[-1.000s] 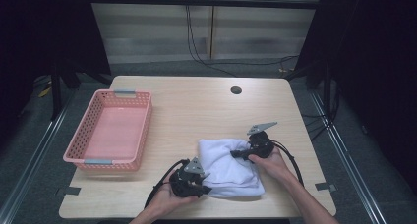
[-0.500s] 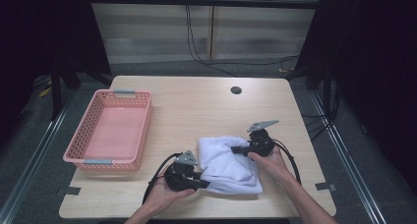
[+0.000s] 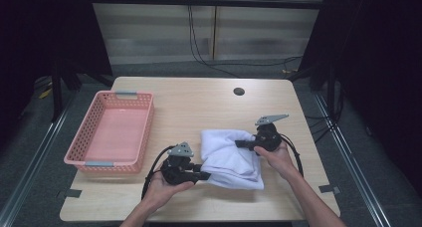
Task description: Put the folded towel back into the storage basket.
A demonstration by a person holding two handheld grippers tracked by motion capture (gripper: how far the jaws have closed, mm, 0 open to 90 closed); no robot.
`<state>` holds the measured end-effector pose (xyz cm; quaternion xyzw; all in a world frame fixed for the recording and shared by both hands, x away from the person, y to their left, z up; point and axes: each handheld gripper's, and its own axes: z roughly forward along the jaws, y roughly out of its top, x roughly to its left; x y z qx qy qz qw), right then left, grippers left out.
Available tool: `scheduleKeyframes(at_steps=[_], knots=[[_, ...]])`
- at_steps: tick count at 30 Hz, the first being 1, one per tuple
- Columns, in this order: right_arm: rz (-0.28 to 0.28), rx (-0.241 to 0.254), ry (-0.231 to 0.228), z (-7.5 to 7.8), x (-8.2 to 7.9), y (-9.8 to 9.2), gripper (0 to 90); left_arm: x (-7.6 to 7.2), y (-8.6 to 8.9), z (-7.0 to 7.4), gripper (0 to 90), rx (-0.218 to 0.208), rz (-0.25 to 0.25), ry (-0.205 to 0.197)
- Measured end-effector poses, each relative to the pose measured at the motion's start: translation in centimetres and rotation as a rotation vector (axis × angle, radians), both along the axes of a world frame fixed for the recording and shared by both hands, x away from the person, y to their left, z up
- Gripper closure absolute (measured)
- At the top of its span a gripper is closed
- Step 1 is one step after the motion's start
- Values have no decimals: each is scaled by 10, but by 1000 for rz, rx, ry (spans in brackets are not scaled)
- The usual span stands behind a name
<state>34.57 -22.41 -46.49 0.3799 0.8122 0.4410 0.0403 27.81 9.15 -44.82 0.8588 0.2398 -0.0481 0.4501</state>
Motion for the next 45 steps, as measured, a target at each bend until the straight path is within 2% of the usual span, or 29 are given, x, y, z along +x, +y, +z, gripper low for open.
scheduleKeyframes(at_steps=[3, 8, 12, 13, 14, 15, 16, 18, 20, 23, 25, 30, 33, 35, 39, 45], knots=[[0, 6, -15, 5, 2, 2, 695, 1, 3, 4, 675, -15, 10, -8], [10, 8, -26, 13, 7, 9, 700, 4, 12, 10, 675, -14, 30, -11], [20, 9, -40, 23, 14, 17, 702, 7, 21, 19, 676, -45, 37, -21], [23, 12, -42, 26, 15, 19, 702, 8, 23, 22, 676, -39, 41, -30], [24, 18, -44, 28, 16, 21, 702, 9, 24, 25, 676, -35, 43, -40], [22, 20, -42, 30, 17, 22, 703, 9, 28, 28, 676, -49, 47, -44], [27, 29, -44, 32, 20, 24, 703, 10, 30, 30, 676, -59, 53, -39], [24, 35, -45, 36, 23, 28, 702, 12, 34, 34, 674, -49, 73, -39], [27, 31, -42, 40, 25, 33, 703, 12, 38, 38, 671, -70, 78, -26], [45, 39, -41, 45, 29, 39, 703, 9, 43, 44, 671, -64, 83, -48], [49, 47, -49, 50, 32, 44, 703, 12, 50, 46, 671, -77, 86, -58], [58, 60, -53, 58, 40, 55, 703, 19, 64, 45, 670, -100, 96, -45], [66, 64, -53, 60, 46, 60, 703, 24, 72, 44, 671, -103, 115, -44], [69, 83, -41, 59, 51, 64, 703, 26, 76, 46, 672, -90, 137, -53], [78, 82, -44, 62, 57, 72, 703, 27, 83, 52, 671, -106, 142, -51], [89, 88, -64, 78, 64, 84, 703, 33, 96, 64, 673, -116, 157, -69]])
